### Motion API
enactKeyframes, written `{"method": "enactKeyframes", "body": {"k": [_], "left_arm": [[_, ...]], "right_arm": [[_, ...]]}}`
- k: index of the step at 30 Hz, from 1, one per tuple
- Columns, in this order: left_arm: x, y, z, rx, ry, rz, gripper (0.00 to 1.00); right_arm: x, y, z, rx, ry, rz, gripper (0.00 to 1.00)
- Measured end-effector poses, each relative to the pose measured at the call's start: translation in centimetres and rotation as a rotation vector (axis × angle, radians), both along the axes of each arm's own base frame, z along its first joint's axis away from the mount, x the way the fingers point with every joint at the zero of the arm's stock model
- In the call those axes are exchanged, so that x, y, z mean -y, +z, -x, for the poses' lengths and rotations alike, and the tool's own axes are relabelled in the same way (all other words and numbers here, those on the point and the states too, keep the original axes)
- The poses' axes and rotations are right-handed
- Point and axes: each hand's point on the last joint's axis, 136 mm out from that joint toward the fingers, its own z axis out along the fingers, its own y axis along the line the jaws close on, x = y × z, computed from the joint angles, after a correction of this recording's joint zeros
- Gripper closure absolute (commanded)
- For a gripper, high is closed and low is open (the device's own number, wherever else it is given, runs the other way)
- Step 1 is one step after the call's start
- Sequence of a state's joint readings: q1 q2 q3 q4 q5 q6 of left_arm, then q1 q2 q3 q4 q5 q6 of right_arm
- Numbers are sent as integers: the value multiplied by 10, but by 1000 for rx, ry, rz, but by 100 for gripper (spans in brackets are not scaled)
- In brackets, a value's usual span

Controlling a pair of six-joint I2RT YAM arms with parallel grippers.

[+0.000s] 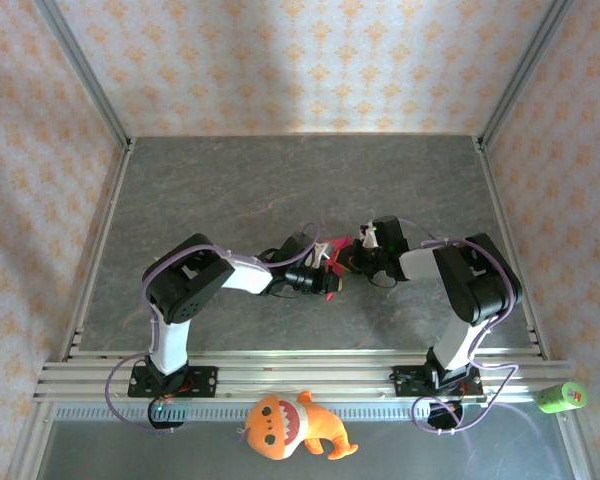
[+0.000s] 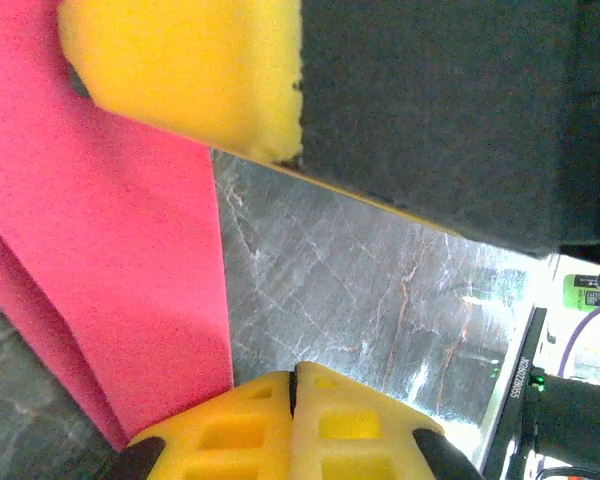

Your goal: Fold a paper plane with a square sheet of paper (pick it up from the middle)

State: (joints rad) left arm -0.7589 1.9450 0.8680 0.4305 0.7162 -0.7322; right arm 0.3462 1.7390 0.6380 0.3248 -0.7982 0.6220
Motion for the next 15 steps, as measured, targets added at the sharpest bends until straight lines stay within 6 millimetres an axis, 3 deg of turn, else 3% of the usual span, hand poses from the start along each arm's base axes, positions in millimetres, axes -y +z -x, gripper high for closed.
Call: {"method": "enactKeyframes", "body": {"k": [7, 15], "left_arm": [[-1, 2, 11, 5, -2, 19, 96], [-5, -1, 37, -17, -7, -4, 94]], "right_arm": [[0, 0, 0, 3, 2, 7, 93], [1, 0, 0, 8, 5, 14, 93]]}}
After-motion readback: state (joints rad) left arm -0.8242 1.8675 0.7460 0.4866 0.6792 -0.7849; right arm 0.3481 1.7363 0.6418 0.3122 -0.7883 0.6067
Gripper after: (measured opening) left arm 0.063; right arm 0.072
